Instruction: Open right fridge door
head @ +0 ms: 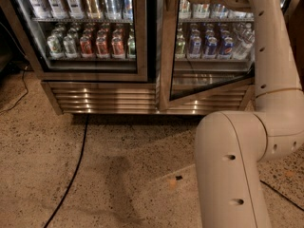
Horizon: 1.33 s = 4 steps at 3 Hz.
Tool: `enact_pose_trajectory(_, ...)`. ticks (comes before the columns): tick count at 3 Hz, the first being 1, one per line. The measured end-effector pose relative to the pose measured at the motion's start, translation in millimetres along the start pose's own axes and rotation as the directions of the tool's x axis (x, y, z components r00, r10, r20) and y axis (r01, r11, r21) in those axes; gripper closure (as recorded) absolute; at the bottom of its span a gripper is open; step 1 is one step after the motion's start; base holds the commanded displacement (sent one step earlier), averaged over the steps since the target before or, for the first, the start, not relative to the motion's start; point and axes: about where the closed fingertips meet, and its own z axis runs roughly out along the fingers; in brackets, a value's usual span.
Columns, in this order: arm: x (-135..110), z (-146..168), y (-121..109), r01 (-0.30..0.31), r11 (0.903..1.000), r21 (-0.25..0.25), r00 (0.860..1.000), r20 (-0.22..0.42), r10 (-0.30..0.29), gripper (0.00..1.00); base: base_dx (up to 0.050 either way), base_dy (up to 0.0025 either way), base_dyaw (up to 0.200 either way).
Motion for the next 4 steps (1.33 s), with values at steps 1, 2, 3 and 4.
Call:
enact_pose_trajectory(1,-0.6,-0.1,0.1,0.0,1.0,0.001,1.0,0.001,0.0,0.0,0.0,0.0,0.0)
enact_pose_trajectory(2,-0.1,0.1,-0.3,0.0,1.0,0.001,1.0,0.001,0.0,0.0,0.0,0.0,0.0)
enact_pose_trajectory(3,0.4,0.3,-0.8,0.0,1.0,0.001,1.0,0.001,0.0,0.0,0.0,0.0,0.0)
enact_pose_trajectory(4,0.3,0.4,-0.9,0.0,1.0,0.002,1.0,0.001,0.0,0.0,0.0,0.0,0.0)
